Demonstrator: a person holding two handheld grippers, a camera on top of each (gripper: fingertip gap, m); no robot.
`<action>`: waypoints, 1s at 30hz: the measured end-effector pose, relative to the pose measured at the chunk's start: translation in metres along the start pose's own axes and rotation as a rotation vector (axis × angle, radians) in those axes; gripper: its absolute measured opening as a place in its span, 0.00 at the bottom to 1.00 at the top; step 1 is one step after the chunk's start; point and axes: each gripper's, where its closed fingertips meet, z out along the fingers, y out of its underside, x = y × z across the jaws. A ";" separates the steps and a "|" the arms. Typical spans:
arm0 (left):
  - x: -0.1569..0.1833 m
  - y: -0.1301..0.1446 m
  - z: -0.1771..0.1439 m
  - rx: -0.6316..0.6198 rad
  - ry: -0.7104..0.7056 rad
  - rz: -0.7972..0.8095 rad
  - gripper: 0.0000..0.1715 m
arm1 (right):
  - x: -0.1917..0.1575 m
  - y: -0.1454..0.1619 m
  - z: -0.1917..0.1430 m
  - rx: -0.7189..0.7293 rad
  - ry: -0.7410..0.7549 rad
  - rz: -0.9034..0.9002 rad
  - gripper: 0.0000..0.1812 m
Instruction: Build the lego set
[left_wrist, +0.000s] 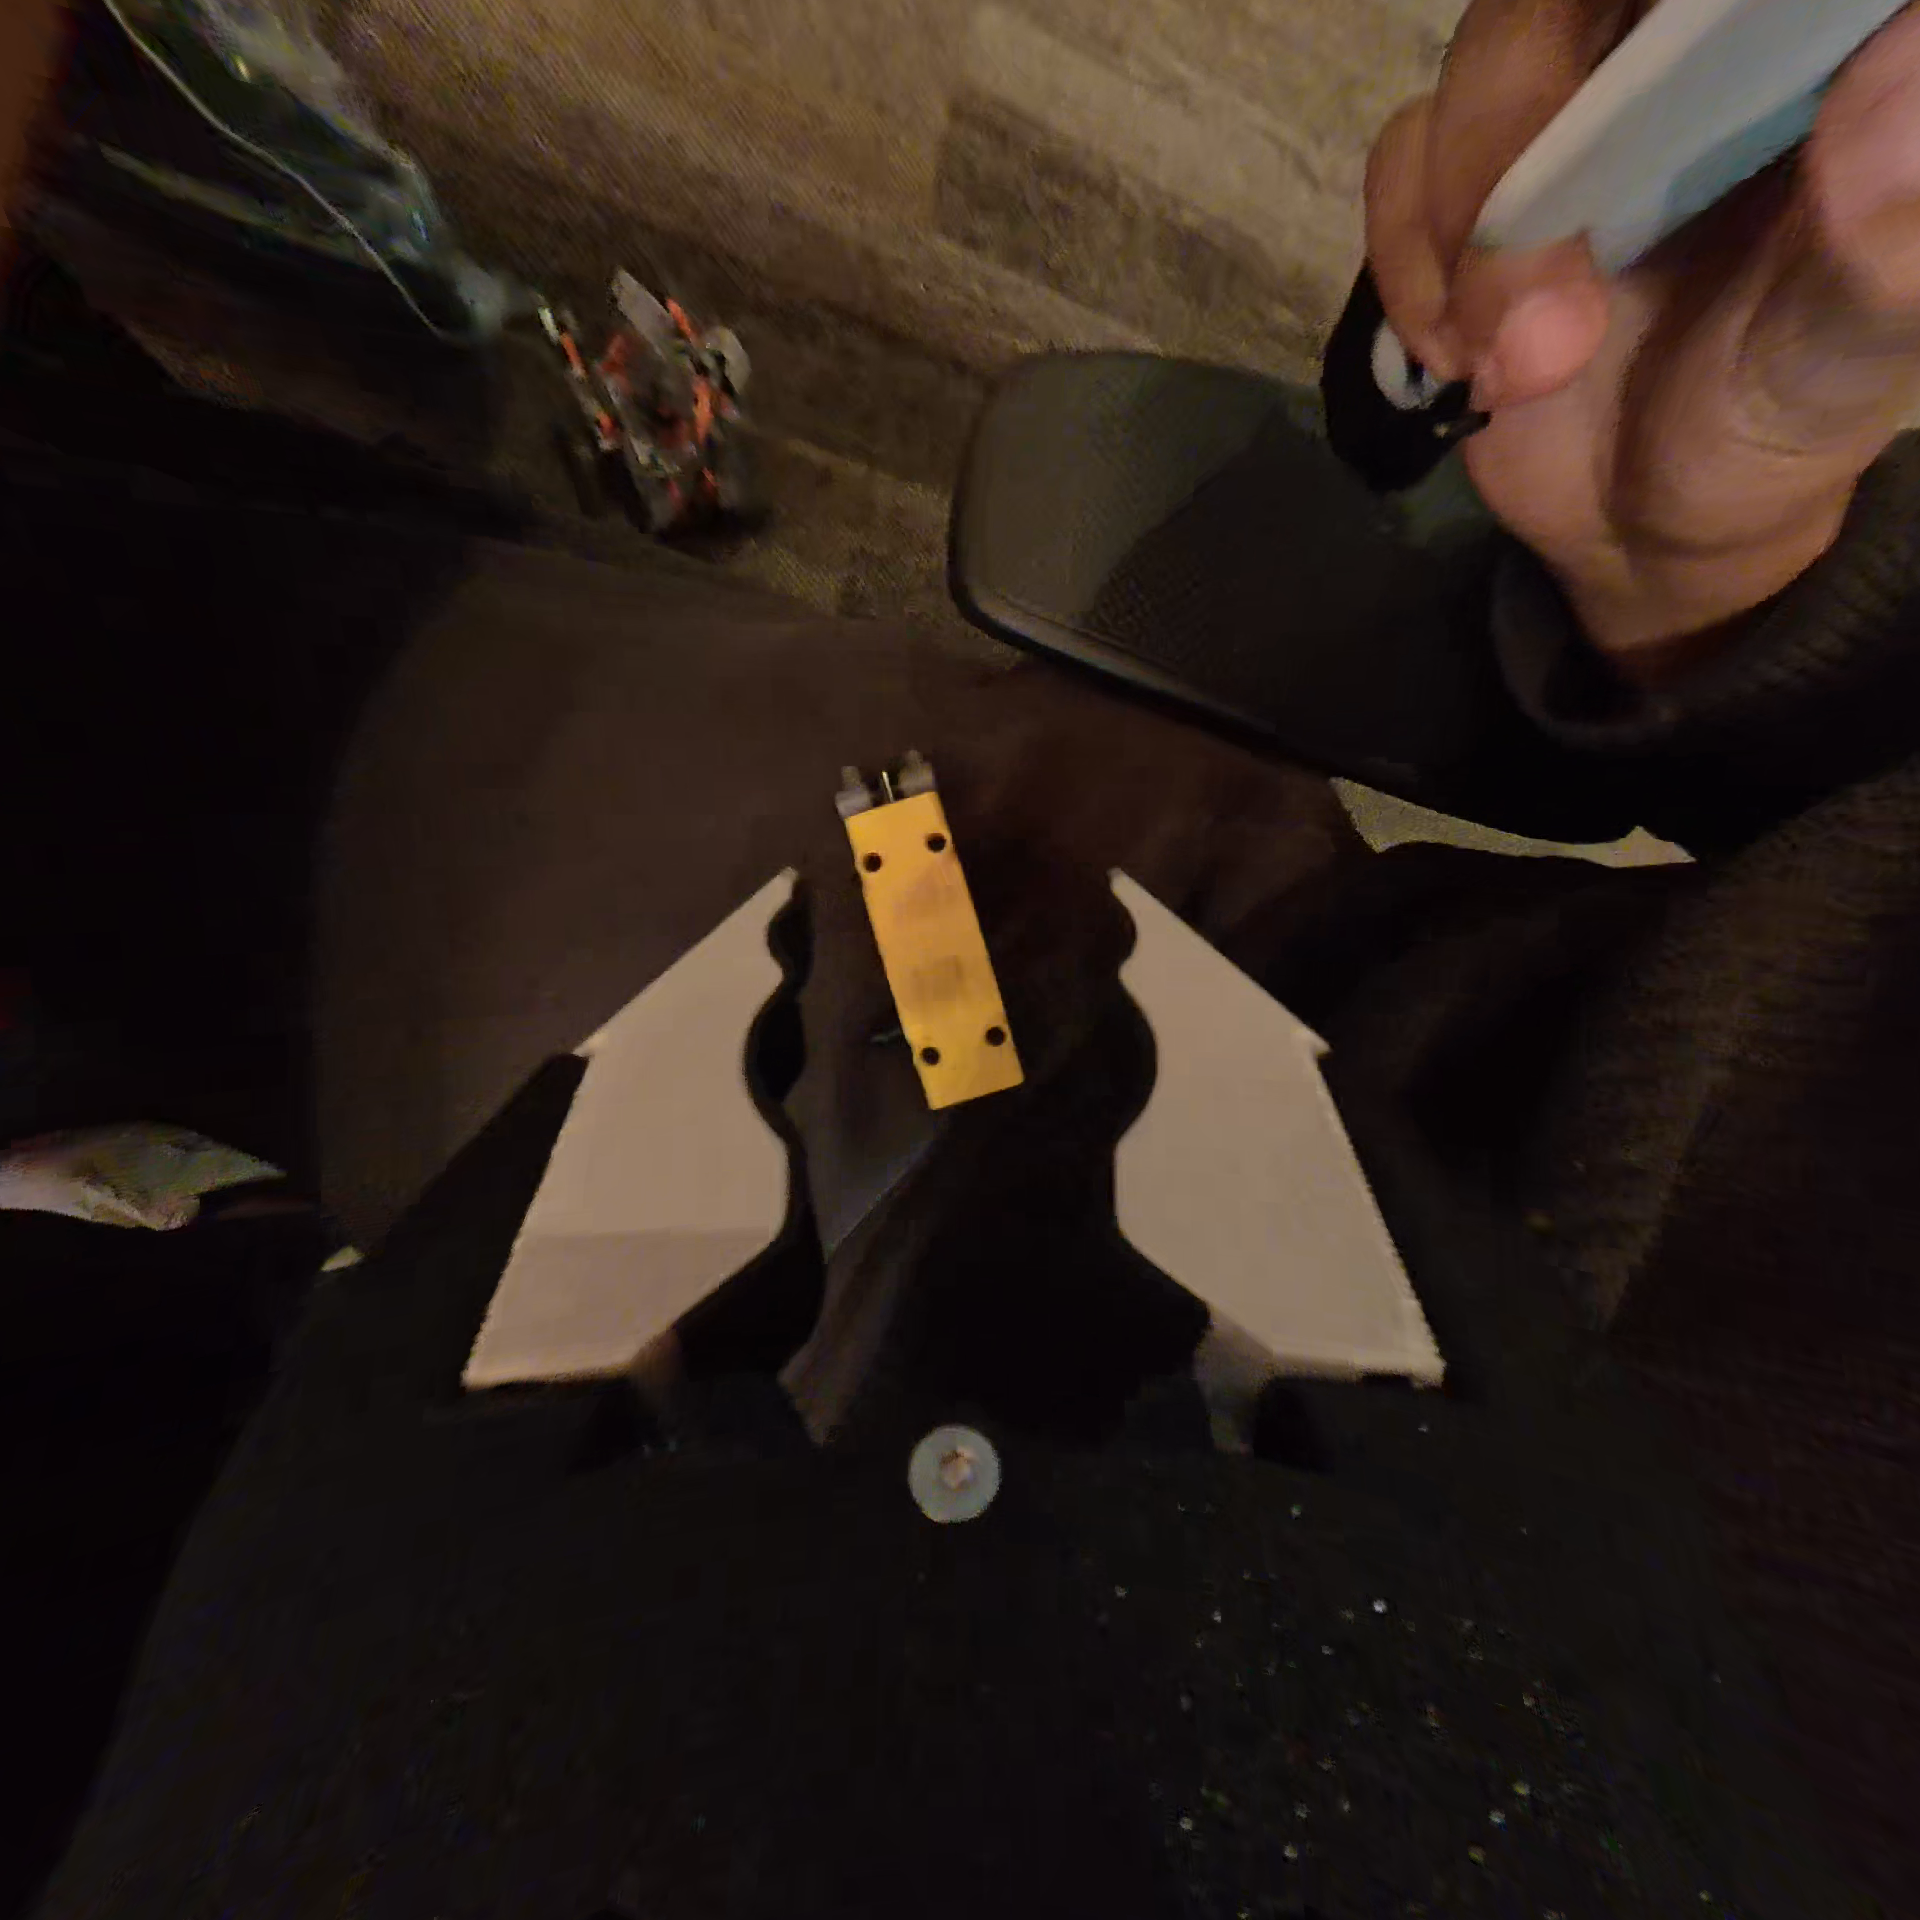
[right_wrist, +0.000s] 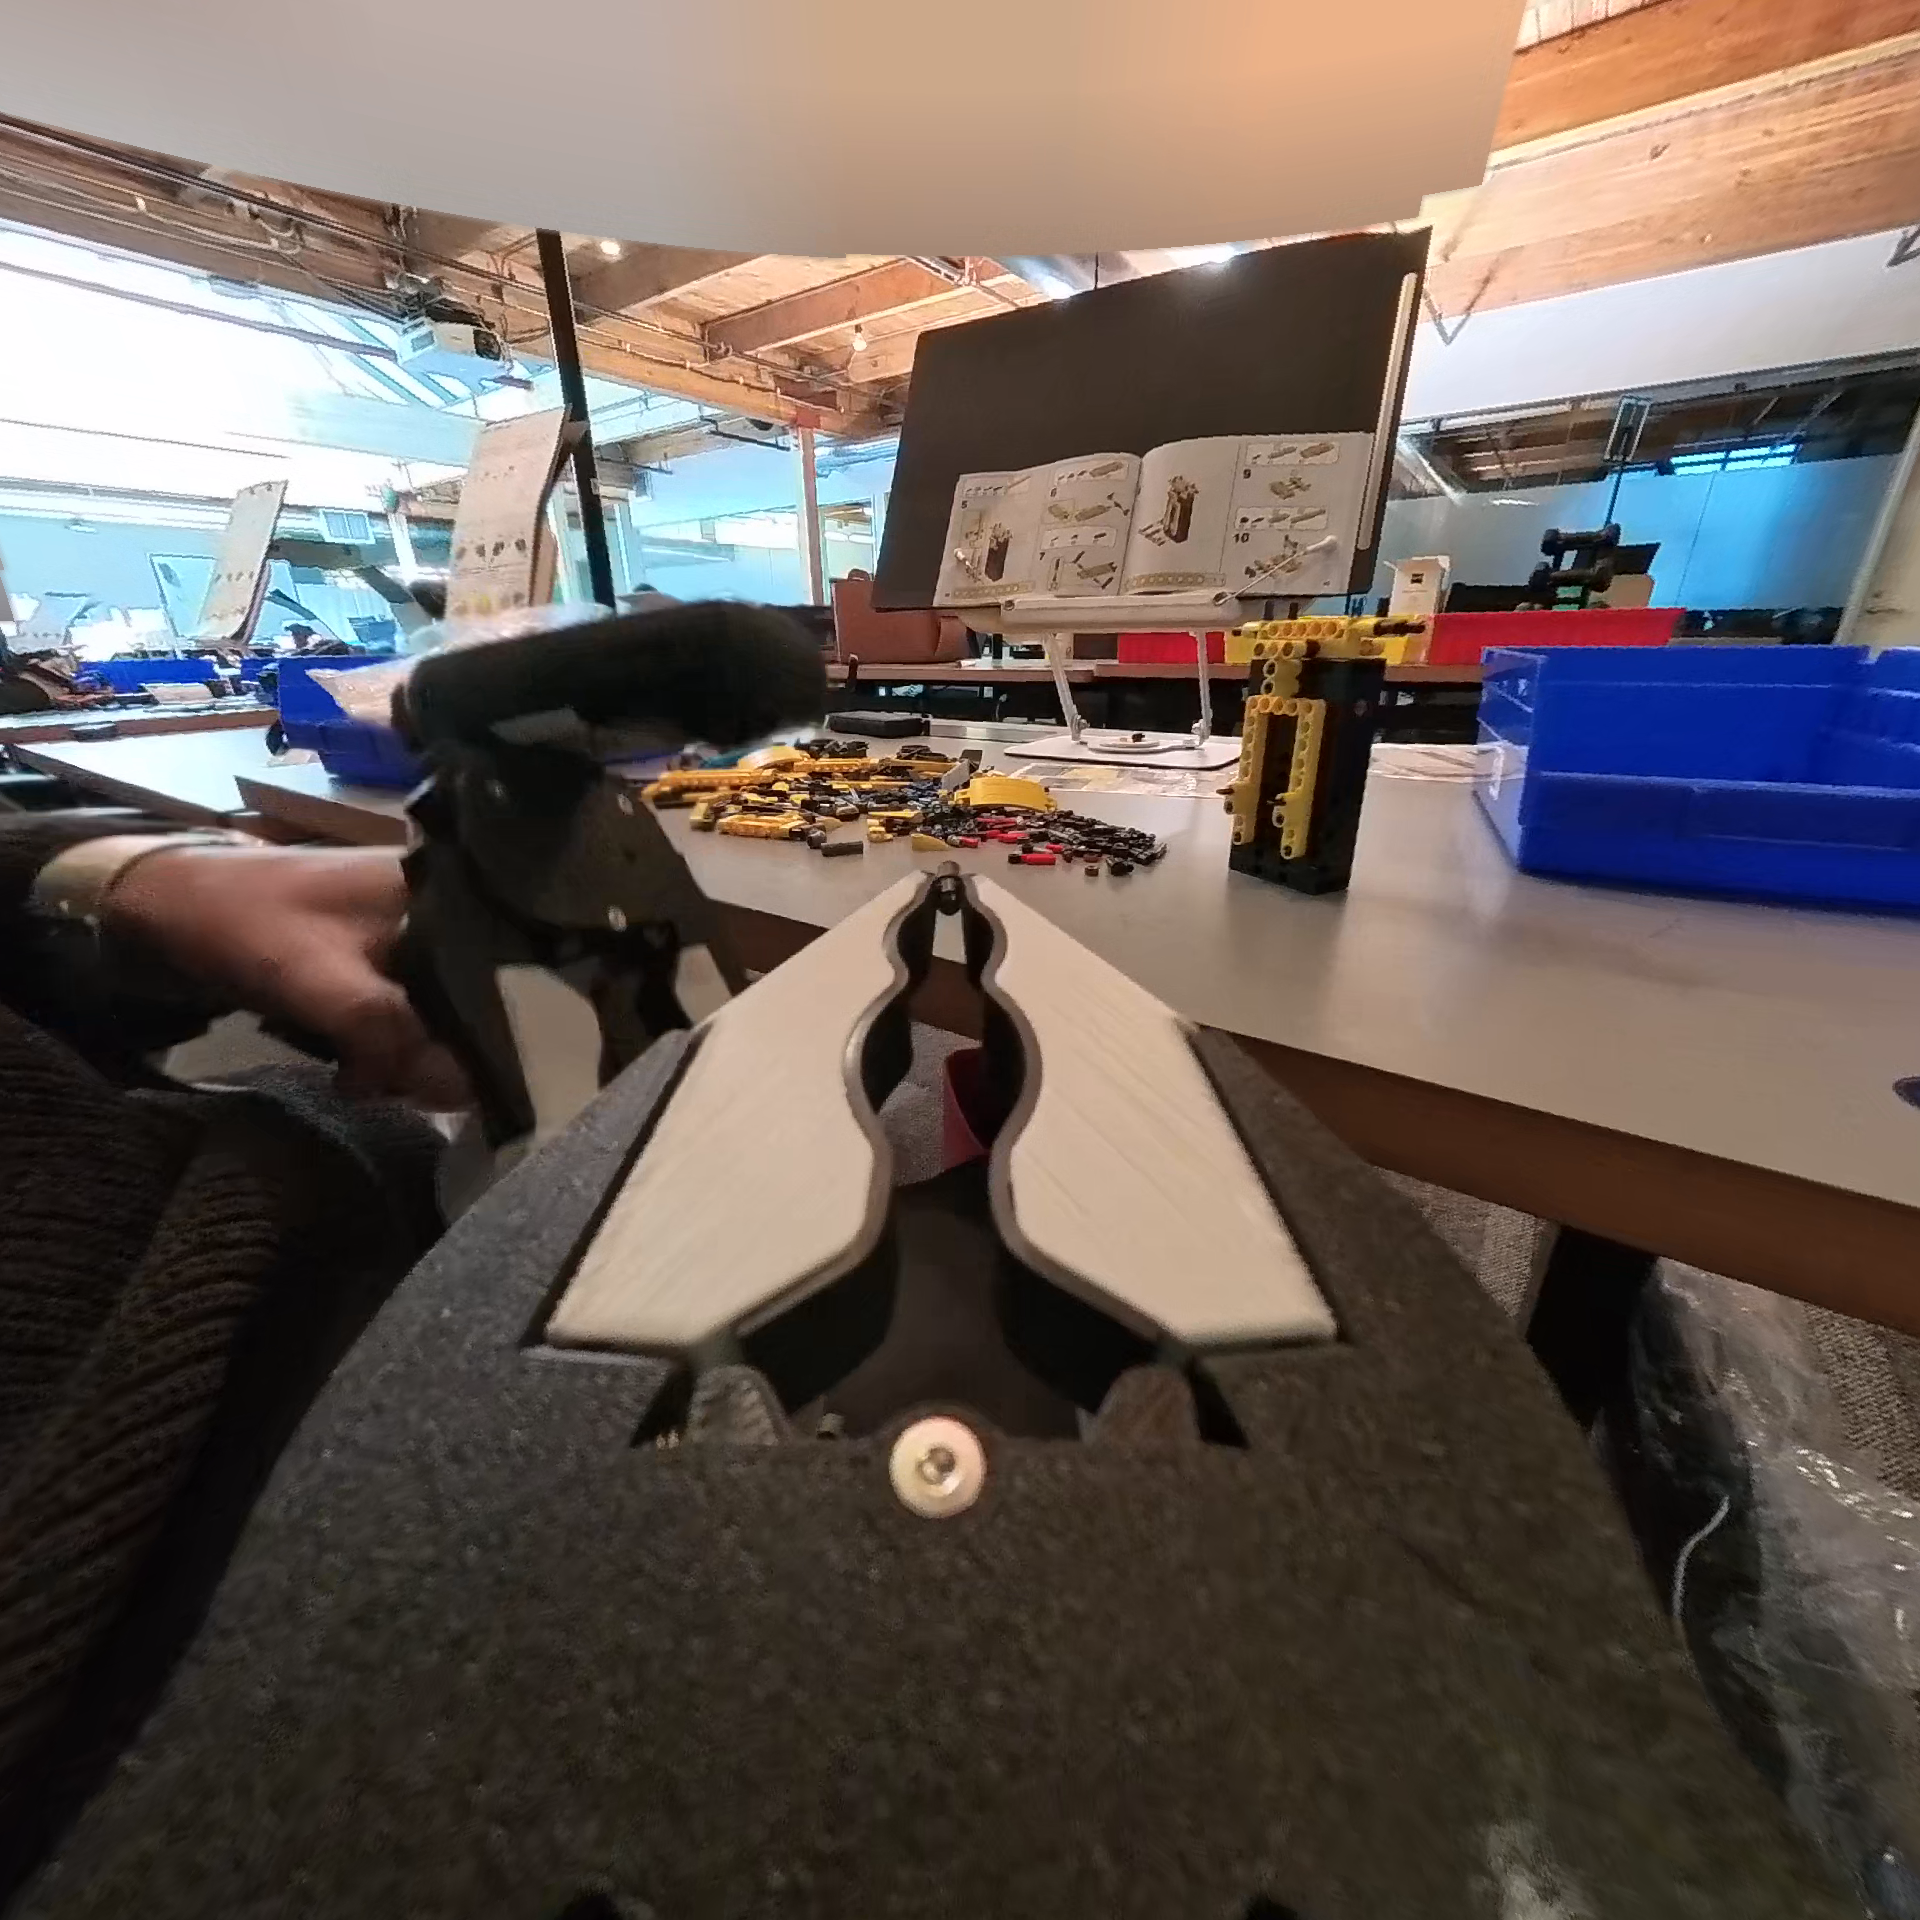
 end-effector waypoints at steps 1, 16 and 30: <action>0.000 0.002 0.008 -0.021 -0.017 -0.002 0.32 | 0.000 -0.001 0.000 0.003 0.004 -0.007 0.02; -0.009 -0.023 -0.030 0.170 0.028 -0.096 0.00 | 0.002 -0.010 -0.006 0.035 0.016 -0.015 0.02; 0.002 0.013 0.003 0.002 0.040 -0.194 0.23 | 0.004 -0.005 -0.004 0.018 0.020 -0.010 0.02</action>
